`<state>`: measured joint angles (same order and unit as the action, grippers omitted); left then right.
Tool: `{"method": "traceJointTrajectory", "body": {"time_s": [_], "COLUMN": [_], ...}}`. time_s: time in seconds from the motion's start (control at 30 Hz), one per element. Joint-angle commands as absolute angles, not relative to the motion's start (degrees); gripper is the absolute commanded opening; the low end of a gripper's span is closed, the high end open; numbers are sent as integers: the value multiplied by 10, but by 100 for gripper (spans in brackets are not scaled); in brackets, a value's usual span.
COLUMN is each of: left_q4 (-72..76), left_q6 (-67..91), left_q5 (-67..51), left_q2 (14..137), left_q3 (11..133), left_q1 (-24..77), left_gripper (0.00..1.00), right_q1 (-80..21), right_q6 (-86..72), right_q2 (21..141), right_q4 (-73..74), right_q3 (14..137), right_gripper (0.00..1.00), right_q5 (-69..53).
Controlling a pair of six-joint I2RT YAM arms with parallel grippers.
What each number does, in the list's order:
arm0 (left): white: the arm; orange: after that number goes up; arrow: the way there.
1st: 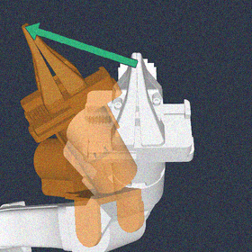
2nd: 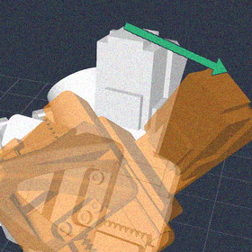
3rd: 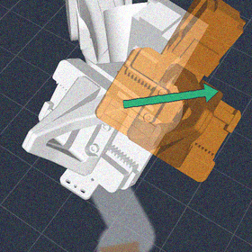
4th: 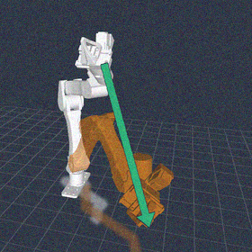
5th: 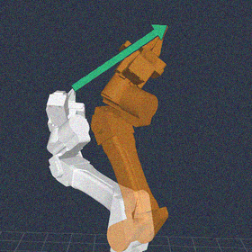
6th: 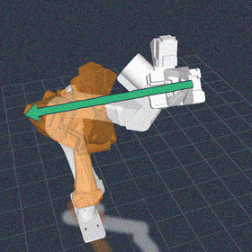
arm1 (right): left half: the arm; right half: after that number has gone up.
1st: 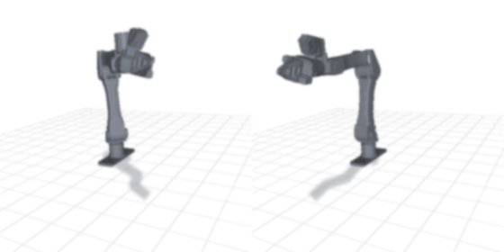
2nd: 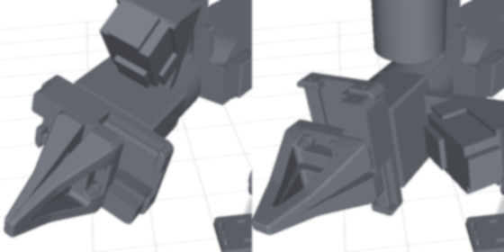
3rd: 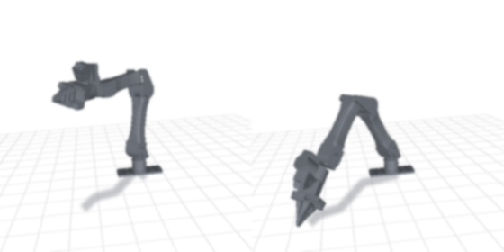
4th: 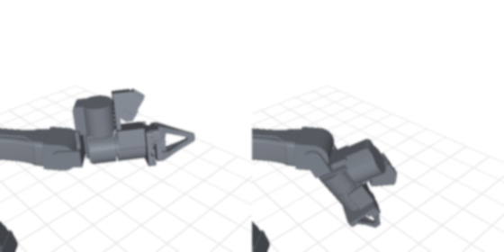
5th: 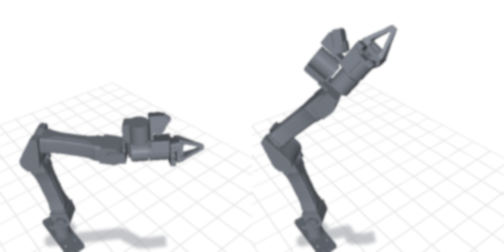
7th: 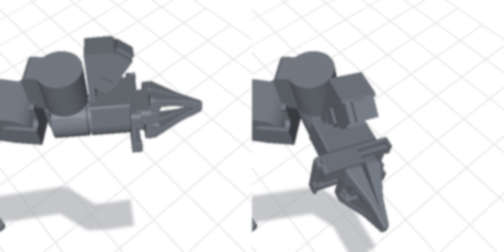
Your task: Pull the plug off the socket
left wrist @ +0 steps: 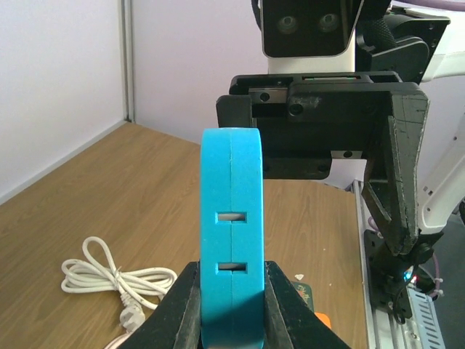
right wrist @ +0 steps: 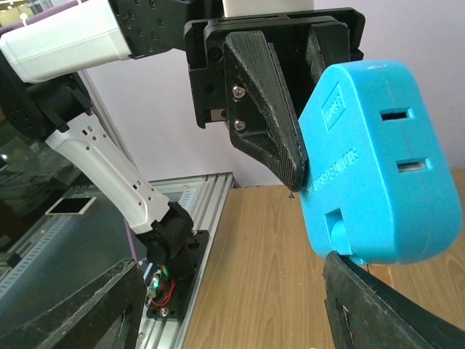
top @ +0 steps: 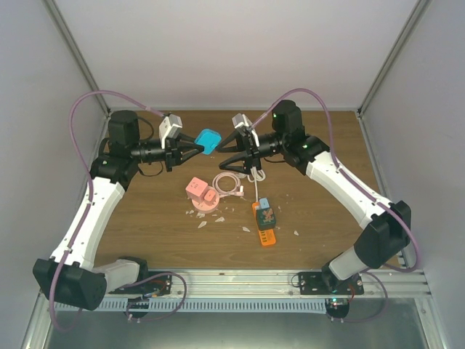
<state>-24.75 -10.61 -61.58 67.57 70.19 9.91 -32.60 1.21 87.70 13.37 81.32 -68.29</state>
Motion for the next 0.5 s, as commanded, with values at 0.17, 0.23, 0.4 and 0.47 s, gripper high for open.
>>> {"method": "traceJointTrajectory", "body": {"time_s": [0.17, 0.23, 0.4, 0.47], "left_q4": [-236, -238, -242, -248], "left_q6": [-115, -118, -119, -126], "left_q5": [-675, -685, -688, -687], "left_q2": [671, 671, 668, 668], "left_q3": [700, 698, 696, 696], "left_q1": [103, 103, 103, 103], "left_gripper": [0, 0, 0, 0], "right_q1": [-327, -327, -321, -321], "right_q6": [15, 15, 14, 14], "right_q2": [876, 877, 878, 876], "right_q4": [135, 135, 135, 133], "right_q3": [811, 811, 808, 807], "right_gripper": [68, 68, 69, 69], "right_q5": [-686, -685, -688, -688]}}
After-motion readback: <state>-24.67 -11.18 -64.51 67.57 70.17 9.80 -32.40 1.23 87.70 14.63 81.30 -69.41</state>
